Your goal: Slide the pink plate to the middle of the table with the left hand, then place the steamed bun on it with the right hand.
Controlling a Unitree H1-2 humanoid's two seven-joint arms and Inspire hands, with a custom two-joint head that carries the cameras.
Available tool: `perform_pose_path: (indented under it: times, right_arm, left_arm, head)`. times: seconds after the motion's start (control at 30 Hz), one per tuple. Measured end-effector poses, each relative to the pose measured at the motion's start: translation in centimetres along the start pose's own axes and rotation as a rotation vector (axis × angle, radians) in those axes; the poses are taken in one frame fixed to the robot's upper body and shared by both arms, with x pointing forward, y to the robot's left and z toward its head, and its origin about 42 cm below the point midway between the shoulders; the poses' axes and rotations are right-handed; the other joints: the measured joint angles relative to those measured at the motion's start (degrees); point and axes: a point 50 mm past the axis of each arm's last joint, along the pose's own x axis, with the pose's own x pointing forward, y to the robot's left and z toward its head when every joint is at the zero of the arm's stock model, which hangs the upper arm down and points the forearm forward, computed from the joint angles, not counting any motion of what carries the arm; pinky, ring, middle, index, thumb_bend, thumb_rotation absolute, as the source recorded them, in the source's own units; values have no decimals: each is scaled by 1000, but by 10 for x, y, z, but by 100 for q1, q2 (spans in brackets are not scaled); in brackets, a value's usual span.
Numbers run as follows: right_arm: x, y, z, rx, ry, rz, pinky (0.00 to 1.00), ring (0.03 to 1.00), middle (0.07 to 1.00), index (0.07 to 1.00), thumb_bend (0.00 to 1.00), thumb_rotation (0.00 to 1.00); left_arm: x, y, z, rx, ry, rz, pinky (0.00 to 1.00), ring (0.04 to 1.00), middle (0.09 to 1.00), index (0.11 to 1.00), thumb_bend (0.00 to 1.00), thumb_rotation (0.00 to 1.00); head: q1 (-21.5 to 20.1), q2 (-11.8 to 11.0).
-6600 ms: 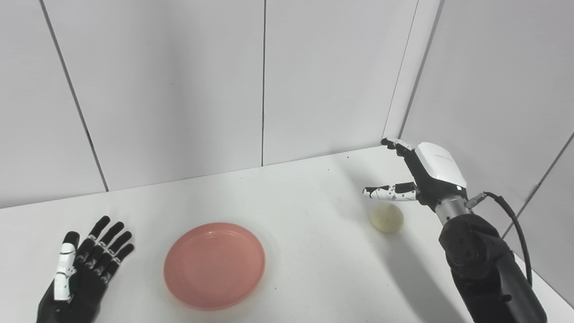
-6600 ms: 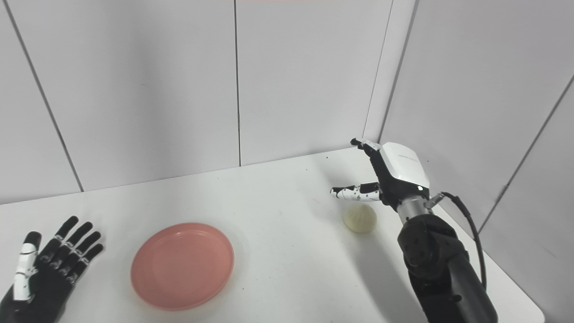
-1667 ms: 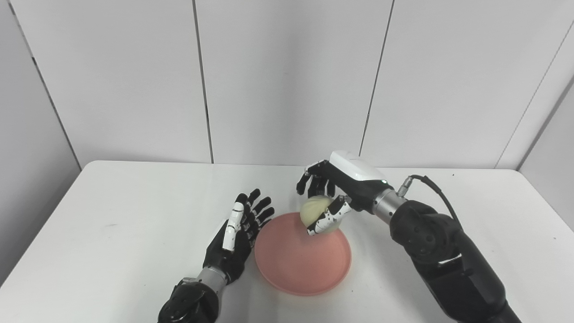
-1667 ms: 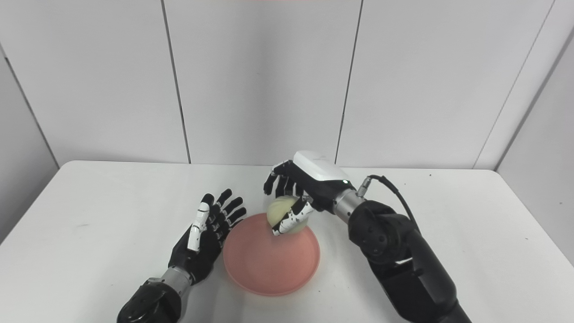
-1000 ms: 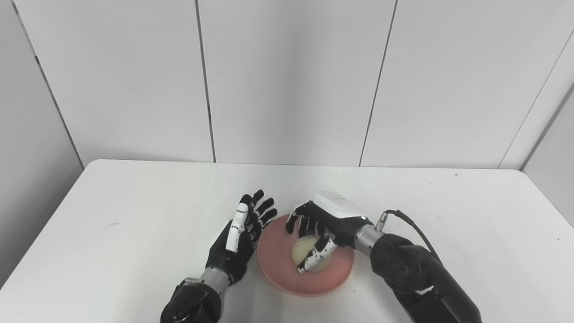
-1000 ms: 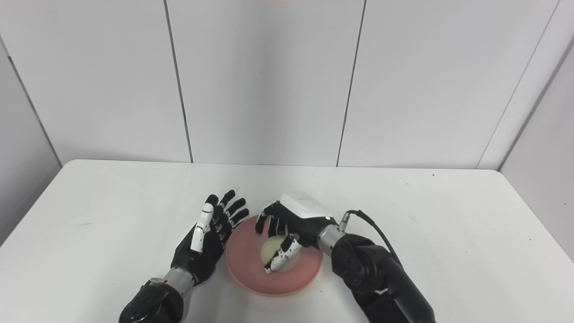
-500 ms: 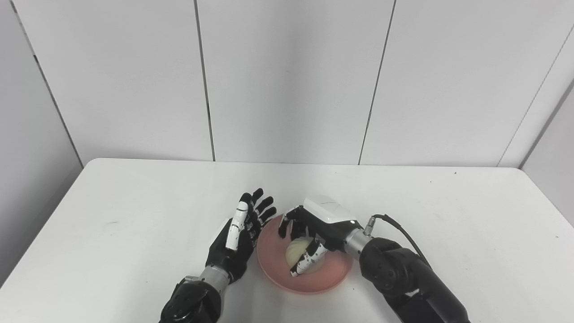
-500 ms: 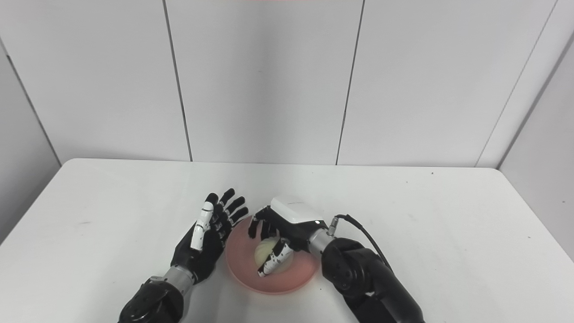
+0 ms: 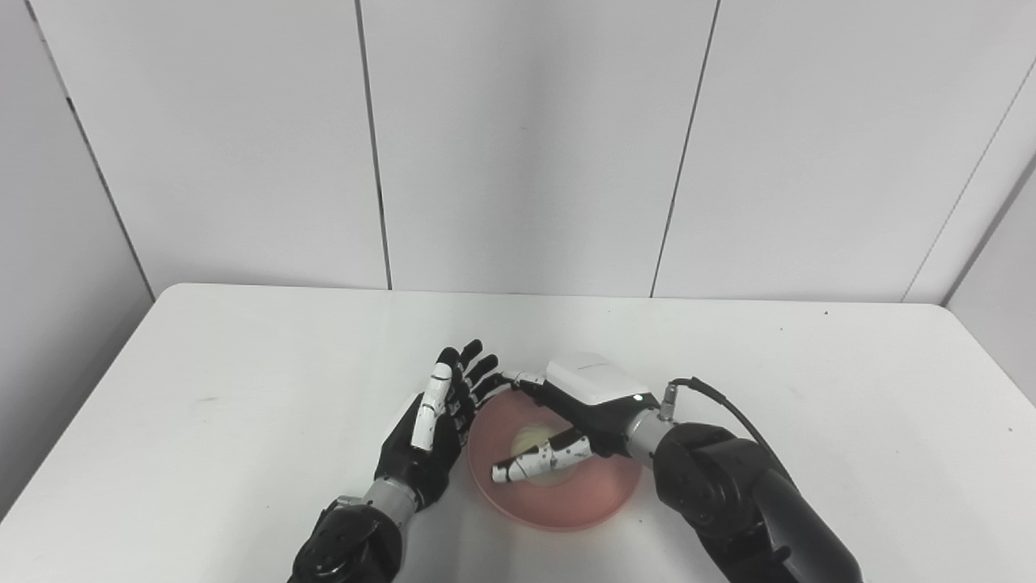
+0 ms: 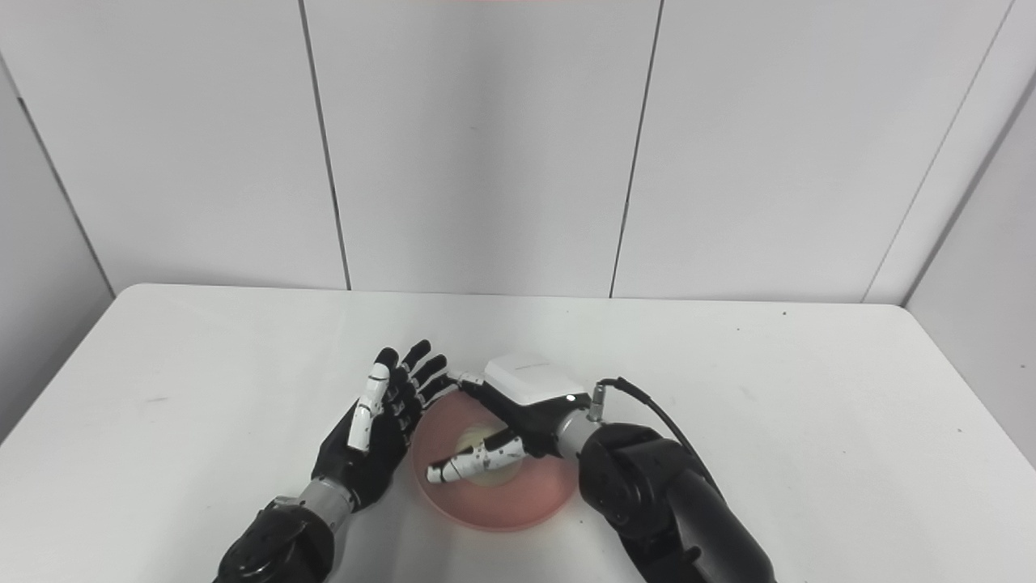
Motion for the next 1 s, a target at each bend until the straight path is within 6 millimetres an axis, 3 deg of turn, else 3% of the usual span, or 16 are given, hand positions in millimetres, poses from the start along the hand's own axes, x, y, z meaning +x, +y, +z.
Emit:
perform_pose_path:
  times: [0.3, 0.43, 0.6, 0.73, 0.83, 0.93, 1.0]
  right_arm:
    - [-13, -14, 5, -11, 18, -9, 619, 760, 855, 907, 953, 1000]
    - [-19, -23, -2, 60, 12, -88, 601, 757, 841, 899, 853, 1000]
    - [-37, -31, -20, 181, 15, -217, 743, 828, 860, 884, 820, 1000]
    - [-48, -37, -36, 297, 9, -270, 831, 894, 917, 931, 816, 1000]
    - [-54, -31, -53, 488, 32, -370, 905, 947, 971, 990, 805, 1000]
    - [-48, -4, -69, 713, 72, -417, 905, 962, 995, 999, 804, 1000]
    - [-48, 17, -74, 828, 91, -405, 973, 993, 999, 1000, 832, 1000]
  left_arm:
    - [0, 1, 0, 1, -1, -1, 944, 950, 960, 985, 633, 996]
    - [0, 2, 0, -2, -1, 4, 948, 950, 965, 999, 616, 1000]
    - [0, 4, 0, -4, -1, 8, 953, 952, 965, 999, 619, 1000]
    - [-1, 7, -1, 0, 0, 11, 976, 967, 980, 1000, 615, 1000]
    - [-3, 8, -2, 4, -10, 16, 991, 982, 990, 1000, 619, 1000]
    - [-7, 9, -2, 22, -22, 32, 999, 995, 999, 1000, 617, 1000]
    - [-11, 10, -2, 25, -40, 47, 1000, 999, 1000, 1000, 624, 1000]
  head:
    - [-35, -35]
    - [-79, -97]
    - [-97, -167]
    - [-132, -334]
    - [-141, -448]
    - [-141, -483]
    - [-149, -518]
